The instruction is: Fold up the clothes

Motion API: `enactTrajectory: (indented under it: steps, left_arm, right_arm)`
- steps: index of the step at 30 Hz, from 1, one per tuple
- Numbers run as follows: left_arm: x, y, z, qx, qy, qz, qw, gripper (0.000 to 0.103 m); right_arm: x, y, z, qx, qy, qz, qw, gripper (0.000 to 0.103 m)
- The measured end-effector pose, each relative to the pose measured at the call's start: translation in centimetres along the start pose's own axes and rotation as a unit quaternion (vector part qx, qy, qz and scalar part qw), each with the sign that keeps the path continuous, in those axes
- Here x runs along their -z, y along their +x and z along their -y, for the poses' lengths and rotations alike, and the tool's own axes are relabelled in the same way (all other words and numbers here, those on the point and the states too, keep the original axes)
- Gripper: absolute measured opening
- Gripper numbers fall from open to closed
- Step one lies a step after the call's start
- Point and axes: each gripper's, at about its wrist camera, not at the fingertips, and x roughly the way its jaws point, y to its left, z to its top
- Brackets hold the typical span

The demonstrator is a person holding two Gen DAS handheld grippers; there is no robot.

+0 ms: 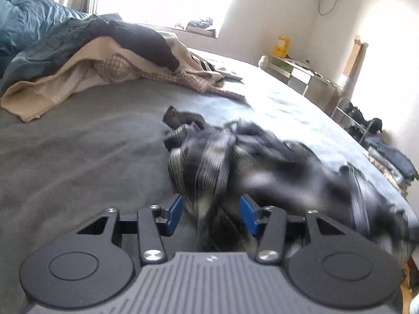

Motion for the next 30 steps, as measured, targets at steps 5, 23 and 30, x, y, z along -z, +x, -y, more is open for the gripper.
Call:
enactTrajectory:
  steps: [5,23,30]
  left_arm:
    - [-1.9,2.3,1.1,-0.032,0.033,0.005,0.9989,0.055]
    - [-1.0,2.2,0.5,-0.097,0.053,0.001,0.9938,0.025]
    - [0.0,-2.7,1.2,-0.007,0.025,0.002,0.9997,0.040]
  right_arm:
    - [4.7,-1.3,-1.1,-0.033,-0.003,-0.027,0.999,0.005]
    - [4.1,-8.8,-0.1,-0.013,-0.060,0.019,0.998,0.055]
    - [-0.3,-1.9,-0.2,-0.040,-0.078,0.043,0.995,0.059]
